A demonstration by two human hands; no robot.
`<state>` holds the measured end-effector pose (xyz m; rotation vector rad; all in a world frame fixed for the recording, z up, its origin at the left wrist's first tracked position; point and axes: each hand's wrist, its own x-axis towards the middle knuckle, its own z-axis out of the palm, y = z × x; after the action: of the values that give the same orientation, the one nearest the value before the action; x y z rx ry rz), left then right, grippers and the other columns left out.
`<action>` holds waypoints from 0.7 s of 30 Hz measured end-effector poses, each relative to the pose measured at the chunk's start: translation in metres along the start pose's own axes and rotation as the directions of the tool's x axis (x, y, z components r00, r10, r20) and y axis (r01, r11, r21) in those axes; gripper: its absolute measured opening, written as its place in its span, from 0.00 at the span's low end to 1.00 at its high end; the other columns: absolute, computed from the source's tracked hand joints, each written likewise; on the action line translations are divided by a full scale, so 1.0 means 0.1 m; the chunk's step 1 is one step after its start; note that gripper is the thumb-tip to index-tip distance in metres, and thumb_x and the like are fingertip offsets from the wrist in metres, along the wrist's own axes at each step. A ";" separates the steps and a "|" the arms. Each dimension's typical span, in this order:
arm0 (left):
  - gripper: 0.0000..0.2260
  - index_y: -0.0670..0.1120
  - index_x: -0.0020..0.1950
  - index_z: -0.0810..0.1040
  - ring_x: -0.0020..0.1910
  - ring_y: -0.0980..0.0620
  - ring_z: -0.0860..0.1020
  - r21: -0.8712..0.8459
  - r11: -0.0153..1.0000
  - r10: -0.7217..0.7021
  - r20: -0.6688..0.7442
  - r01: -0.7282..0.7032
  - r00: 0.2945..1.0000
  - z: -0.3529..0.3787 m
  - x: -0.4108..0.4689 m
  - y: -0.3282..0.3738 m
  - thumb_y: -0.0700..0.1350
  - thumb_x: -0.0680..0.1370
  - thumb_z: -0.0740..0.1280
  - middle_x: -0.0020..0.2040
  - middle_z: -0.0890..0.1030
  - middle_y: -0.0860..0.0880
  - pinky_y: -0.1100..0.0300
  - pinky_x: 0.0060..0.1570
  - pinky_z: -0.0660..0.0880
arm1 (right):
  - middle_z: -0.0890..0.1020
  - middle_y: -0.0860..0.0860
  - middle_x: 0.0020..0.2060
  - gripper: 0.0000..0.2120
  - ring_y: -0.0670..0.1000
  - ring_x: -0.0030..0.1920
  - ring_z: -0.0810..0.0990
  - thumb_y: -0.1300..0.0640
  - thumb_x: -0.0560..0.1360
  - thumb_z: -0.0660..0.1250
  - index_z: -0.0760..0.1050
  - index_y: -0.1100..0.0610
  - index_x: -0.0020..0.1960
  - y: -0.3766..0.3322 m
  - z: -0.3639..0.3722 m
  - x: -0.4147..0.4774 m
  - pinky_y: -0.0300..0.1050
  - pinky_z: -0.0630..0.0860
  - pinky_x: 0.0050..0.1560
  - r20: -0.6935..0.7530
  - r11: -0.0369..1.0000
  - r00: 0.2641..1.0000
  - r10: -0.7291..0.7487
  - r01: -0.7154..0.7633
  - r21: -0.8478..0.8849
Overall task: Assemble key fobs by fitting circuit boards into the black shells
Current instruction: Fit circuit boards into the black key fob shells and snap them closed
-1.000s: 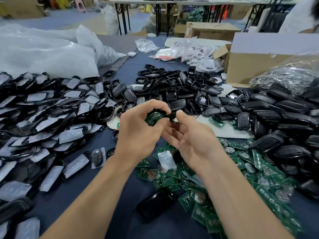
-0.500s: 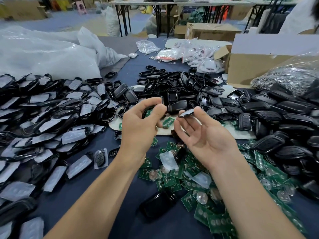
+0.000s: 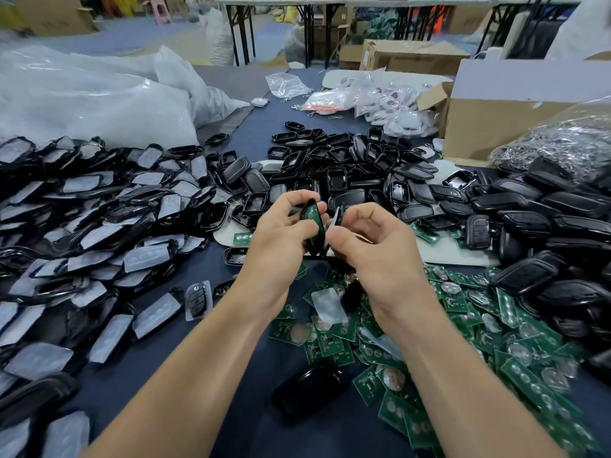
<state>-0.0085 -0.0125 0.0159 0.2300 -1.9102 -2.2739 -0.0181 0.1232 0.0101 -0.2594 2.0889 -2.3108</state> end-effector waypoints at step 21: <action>0.26 0.44 0.72 0.77 0.60 0.46 0.84 -0.040 0.988 -0.118 0.407 0.147 0.906 -0.13 0.02 0.02 0.25 0.80 0.57 0.62 0.84 0.42 0.54 0.56 0.82 | 0.87 0.41 0.40 0.13 0.44 0.43 0.87 0.56 0.65 0.82 0.84 0.45 0.47 0.06 -0.08 0.02 0.54 0.85 0.48 -0.123 0.968 0.991 -0.051 0.018 -0.252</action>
<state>-0.0078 -0.0262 0.0153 -0.1395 -2.0456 -2.6424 -0.0214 0.1305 0.0036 -0.1539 2.4600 -2.1318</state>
